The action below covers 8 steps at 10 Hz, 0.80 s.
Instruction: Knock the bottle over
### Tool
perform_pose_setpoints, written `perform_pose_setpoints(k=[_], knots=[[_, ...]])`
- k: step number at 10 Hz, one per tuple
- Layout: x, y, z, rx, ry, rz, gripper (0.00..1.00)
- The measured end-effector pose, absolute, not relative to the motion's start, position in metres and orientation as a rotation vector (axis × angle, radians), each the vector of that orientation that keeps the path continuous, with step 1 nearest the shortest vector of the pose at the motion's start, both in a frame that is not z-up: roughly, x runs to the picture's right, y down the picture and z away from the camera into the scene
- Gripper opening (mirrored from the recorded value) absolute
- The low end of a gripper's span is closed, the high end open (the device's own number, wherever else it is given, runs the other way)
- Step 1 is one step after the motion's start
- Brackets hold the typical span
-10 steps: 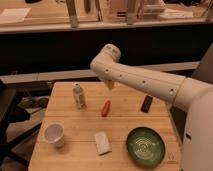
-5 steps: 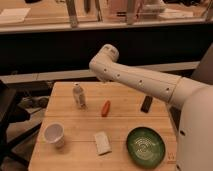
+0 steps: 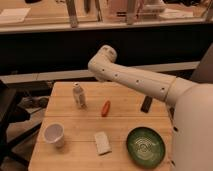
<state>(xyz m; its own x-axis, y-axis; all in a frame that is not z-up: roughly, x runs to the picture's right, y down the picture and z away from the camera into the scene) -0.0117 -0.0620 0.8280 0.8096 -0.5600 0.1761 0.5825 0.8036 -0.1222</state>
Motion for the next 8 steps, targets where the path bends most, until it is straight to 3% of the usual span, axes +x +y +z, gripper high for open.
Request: perform_pose_setpoints(k=[8], knots=[[-0.038,-0.065,0.852,-0.153,-0.184,-0.643,0.02]])
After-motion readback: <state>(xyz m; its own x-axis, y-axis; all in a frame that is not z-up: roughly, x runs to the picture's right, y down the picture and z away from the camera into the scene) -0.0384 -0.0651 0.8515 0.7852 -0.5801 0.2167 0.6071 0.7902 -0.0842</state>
